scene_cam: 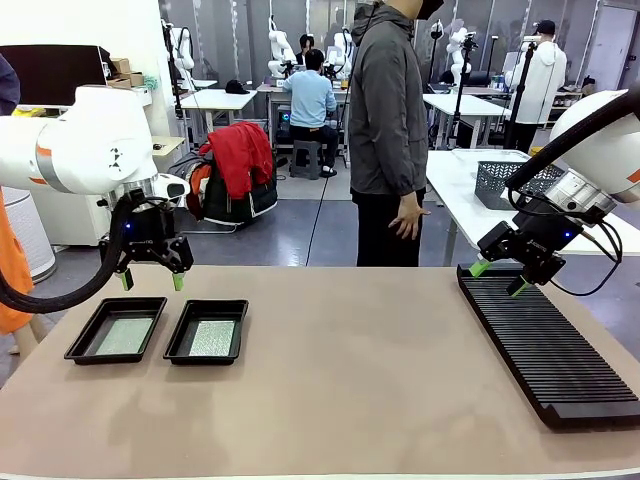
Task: Inspect and transfer BCBs to ESD trays.
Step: Pick up the ESD tray and place it on the left side of the table.
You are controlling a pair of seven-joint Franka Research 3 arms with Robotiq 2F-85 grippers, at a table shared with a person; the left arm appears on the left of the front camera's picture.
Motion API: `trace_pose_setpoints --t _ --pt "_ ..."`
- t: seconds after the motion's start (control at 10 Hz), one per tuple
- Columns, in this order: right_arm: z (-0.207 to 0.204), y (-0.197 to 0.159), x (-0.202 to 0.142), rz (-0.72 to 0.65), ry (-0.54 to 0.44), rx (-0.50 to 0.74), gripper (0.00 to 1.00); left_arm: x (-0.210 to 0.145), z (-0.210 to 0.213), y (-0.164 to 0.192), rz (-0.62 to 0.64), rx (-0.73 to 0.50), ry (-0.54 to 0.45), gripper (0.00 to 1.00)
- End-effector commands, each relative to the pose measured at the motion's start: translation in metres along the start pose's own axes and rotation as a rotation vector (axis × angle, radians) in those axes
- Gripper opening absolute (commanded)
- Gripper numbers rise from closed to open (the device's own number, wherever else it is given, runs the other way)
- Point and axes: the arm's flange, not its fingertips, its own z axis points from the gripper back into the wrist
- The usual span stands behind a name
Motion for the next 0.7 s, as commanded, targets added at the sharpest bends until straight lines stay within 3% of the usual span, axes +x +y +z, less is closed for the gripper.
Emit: trace_pose_setpoints --t 0.0,0.6 --pt "0.0003 0.0019 -0.0007 -0.022 -0.002 -0.008 1.0 0.0024 -0.0018 -0.0002 0.001 -0.001 0.0 1.0" --pt "0.0003 0.0019 -0.0007 -0.022 -0.002 -0.008 1.0 0.0024 -0.0018 -0.0002 0.001 -0.001 0.0 1.0"
